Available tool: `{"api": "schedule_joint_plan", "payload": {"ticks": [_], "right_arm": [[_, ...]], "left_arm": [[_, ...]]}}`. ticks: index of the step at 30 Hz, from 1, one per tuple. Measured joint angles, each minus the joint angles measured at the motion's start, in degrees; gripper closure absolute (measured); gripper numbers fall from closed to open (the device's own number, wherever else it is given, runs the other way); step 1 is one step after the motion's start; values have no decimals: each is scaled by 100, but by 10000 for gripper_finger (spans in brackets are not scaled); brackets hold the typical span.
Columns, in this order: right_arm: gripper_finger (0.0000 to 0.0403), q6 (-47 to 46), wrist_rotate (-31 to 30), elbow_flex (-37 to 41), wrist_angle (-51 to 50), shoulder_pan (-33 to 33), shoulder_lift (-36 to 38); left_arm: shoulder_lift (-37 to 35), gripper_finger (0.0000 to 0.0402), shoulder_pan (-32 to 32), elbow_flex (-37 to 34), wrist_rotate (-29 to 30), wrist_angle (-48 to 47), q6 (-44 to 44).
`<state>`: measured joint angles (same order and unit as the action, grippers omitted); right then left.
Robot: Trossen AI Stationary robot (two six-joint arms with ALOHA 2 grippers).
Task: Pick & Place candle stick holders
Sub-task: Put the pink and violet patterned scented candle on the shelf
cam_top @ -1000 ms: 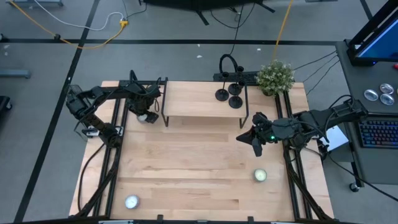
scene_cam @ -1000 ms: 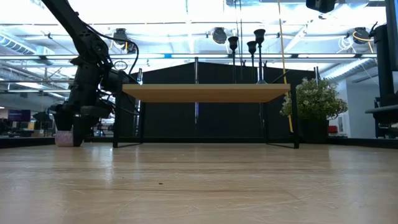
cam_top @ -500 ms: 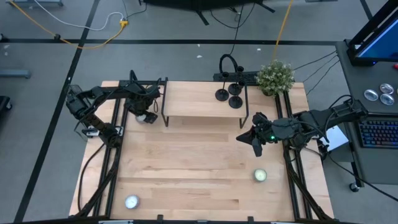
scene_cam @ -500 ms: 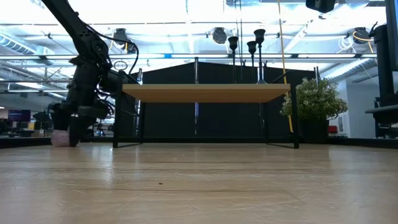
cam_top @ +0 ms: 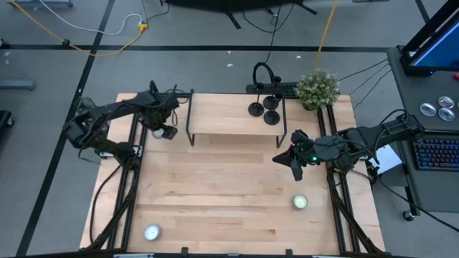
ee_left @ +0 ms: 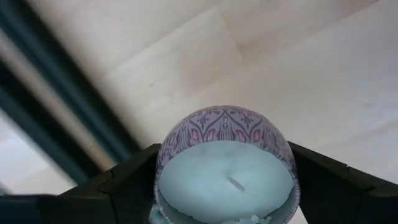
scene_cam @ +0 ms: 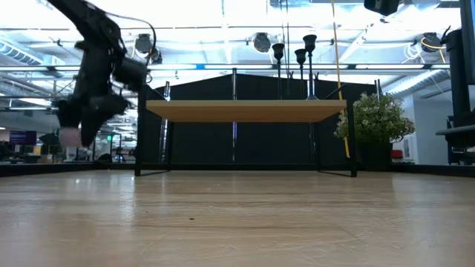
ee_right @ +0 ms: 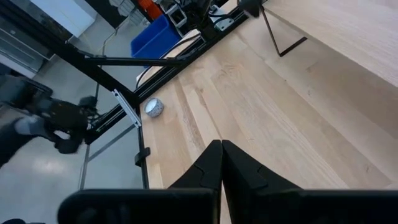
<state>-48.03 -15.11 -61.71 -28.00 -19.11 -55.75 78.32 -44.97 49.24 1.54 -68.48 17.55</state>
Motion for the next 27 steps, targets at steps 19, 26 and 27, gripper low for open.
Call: {"api": "schedule_joint_plan", "payload": {"ticks": [19, 26, 27], "right_arm": [[403, 610, 19, 0, -8, 2, 0], [403, 717, 37, 0, -10, 0, 0], [403, 716, 37, 0, -10, 0, 0]], "left_arm": [[86, 101, 1067, 5454, -129, -2185, 924], [1216, 99, 1655, 6751, 144, -1935, 896], [1456, 91, 1697, 6880, 178, -1968, 845]]}}
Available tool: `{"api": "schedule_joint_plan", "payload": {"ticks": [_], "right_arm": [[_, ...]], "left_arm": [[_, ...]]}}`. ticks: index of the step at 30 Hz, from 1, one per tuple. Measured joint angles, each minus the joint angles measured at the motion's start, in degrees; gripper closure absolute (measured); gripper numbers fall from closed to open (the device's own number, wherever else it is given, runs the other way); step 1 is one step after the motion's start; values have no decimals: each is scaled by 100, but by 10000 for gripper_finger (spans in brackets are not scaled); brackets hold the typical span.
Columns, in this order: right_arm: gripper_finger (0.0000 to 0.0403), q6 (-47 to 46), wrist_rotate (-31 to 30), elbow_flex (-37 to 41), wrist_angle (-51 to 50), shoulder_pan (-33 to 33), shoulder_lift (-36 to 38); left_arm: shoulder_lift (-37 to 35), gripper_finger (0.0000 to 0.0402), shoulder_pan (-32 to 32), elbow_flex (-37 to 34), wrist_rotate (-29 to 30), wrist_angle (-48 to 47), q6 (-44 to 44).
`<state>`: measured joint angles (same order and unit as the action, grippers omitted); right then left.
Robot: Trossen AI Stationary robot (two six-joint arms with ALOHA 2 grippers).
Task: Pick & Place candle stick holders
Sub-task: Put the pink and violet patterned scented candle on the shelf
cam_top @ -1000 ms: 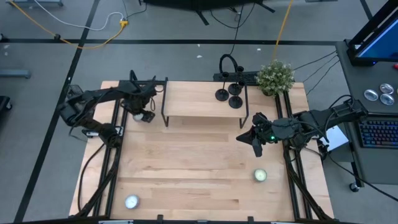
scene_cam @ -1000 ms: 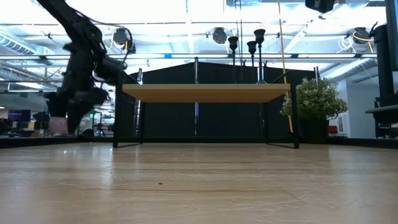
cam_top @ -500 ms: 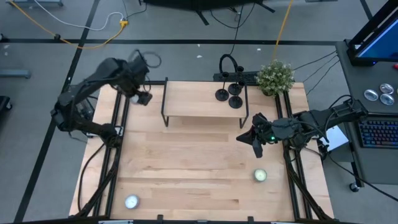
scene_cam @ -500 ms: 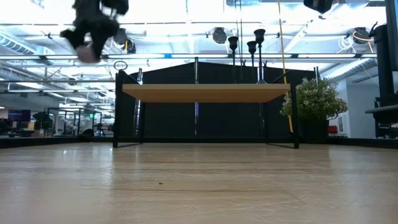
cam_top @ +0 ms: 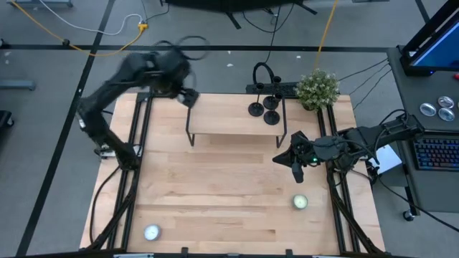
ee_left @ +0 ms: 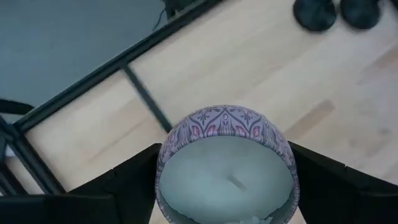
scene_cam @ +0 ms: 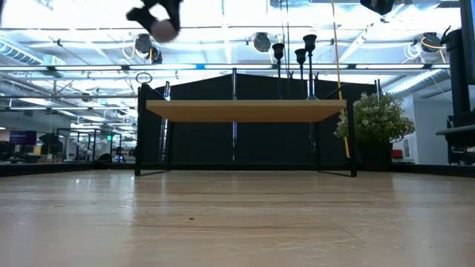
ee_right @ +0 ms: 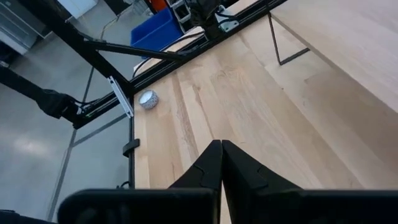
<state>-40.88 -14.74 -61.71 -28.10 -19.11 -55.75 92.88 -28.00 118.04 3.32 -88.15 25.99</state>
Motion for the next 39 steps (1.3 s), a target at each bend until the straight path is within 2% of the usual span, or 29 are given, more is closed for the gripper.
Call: {"api": "schedule_joint_plan", "payload": {"ticks": [4, 9, 12, 16, 19, 26, 34, 39], "right_arm": [[403, -37, 159, 0, 0, 0, 0], [403, -34, 264, 0, 0, 0, 0], [403, -25, 284, 0, 0, 0, 0], [403, -33, 286, 0, 0, 0, 0], [403, -36, 285, 0, 0, 0, 0], [403, -40, 285, 0, 0, 0, 0], [403, -40, 284, 0, 0, 0, 0], [403, -40, 284, 0, 3, 0, 0]], "left_arm": [[838, 75, 76, 315, 19, 12, -132], [1659, 97, 6, 367, 17, 242, -367], [1974, 102, -91, 367, 16, 279, -451], [2249, 79, -249, 367, 26, 277, -494], [2349, 72, -345, 367, 82, 275, -507], [2380, 103, -504, 367, 240, 237, -632], [2380, 72, -548, 331, 275, 139, -684], [2380, 85, -547, 152, 281, 145, -695]]}}
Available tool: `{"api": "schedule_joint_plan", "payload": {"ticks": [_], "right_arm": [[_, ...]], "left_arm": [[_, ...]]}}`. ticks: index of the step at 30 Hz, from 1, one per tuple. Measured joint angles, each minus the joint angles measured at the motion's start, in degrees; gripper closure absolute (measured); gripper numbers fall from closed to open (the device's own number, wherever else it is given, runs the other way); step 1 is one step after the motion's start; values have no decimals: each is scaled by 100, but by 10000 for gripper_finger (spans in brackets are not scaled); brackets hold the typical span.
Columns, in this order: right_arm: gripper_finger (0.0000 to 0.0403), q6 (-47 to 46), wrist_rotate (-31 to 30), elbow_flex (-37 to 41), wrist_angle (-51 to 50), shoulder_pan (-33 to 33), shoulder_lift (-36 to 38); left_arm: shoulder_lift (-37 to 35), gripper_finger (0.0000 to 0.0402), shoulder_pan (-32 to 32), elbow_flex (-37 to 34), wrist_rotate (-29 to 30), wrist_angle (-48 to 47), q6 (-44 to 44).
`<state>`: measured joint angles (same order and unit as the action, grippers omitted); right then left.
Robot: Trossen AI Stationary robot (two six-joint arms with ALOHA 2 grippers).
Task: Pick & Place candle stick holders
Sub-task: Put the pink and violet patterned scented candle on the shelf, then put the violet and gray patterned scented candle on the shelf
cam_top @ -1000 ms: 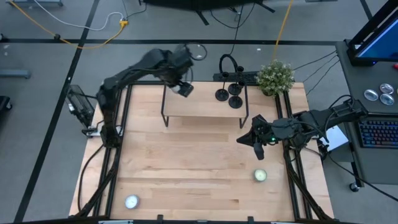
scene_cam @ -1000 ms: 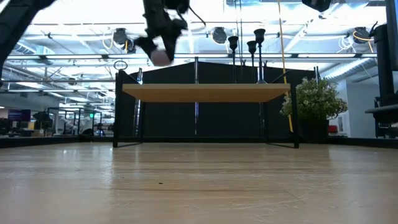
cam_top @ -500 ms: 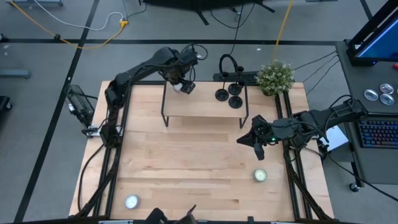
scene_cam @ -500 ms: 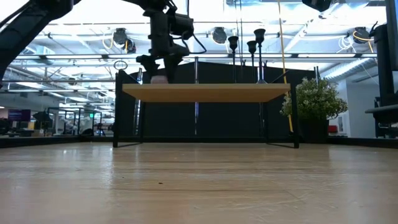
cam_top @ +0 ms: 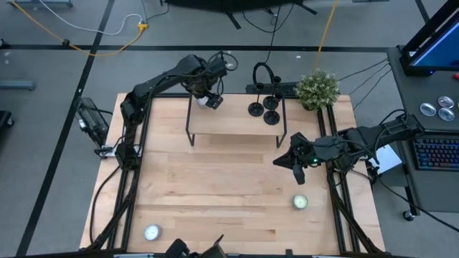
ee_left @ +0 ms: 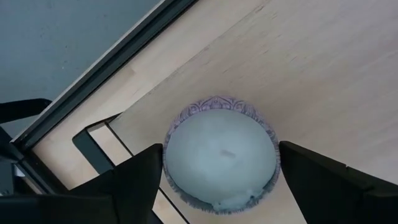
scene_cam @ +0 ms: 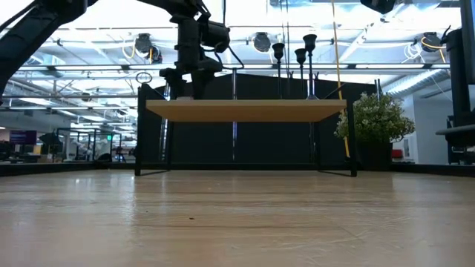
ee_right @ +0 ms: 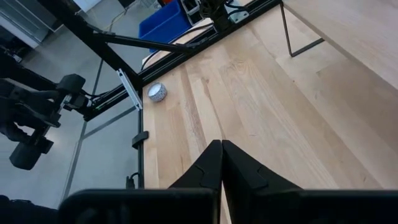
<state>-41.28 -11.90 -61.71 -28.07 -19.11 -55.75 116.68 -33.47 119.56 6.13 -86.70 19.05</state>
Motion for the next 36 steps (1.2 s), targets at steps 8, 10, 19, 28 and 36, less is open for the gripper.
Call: {"api": "schedule_joint_plan", "payload": {"ticks": [8, 10, 19, 28, 36], "right_arm": [[403, -2, 0, 0, 1, 0, 0], [403, -2, 0, 0, 1, -2, 0], [403, -2, 0, 0, 2, 0, 0], [403, 21, 2, 0, 1, 0, 0], [403, 413, 177, 0, 1, -13, 0]], "left_arm": [[-50, 101, -6, -82, 16, 24, -55], [-90, 94, -14, -91, 35, -4, -56], [-504, 66, -28, -93, 44, -1, -68], [-1633, 84, 293, 87, -302, -63, 360], [-2742, 107, 1739, 44, -209, -314, 1337]]}}
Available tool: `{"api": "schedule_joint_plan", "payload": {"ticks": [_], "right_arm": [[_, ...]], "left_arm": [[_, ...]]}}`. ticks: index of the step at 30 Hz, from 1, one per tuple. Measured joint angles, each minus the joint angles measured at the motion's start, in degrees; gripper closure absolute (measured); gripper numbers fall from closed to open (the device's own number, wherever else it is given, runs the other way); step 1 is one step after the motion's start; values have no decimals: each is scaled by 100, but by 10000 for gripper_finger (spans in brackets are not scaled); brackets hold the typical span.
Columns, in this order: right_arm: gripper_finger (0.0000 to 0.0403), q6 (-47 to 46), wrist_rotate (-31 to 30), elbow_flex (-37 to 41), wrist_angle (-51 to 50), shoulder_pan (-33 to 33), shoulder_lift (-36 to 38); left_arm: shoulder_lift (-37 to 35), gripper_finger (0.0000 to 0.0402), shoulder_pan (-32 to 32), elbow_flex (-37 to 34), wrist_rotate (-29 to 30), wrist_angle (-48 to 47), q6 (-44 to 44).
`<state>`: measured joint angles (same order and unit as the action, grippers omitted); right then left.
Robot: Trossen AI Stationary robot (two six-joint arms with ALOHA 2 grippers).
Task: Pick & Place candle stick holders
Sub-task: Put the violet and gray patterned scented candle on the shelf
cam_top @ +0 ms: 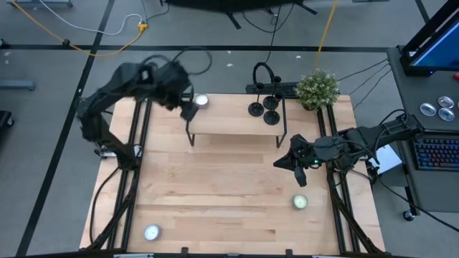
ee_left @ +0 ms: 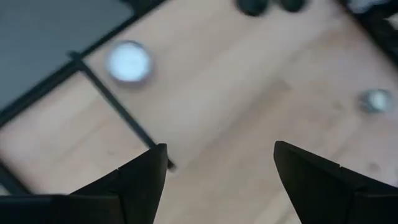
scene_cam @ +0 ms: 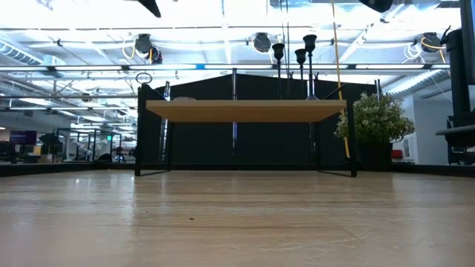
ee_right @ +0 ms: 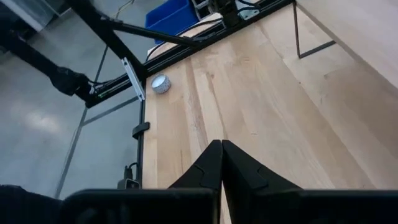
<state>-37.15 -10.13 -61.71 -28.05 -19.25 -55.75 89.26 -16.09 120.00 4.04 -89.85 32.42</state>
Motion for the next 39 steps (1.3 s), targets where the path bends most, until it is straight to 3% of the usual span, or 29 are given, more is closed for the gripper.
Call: {"api": "schedule_joint_plan", "payload": {"ticks": [9, 15, 27, 39], "right_arm": [[403, 297, 377, 0, -4, 2, 2], [403, 403, 592, 0, -4, 0, 2], [403, 536, 748, 0, -92, 0, 3], [403, 554, 749, 0, -94, 0, 3]], "left_arm": [[-395, 129, 1918, -273, 414, -12, 1945], [-320, 143, 2884, -682, 299, -10, 2932], [-311, 138, 4299, -2463, -562, 13, 4676], [-311, 112, 5114, -3887, -1414, 33, 6192]]}}
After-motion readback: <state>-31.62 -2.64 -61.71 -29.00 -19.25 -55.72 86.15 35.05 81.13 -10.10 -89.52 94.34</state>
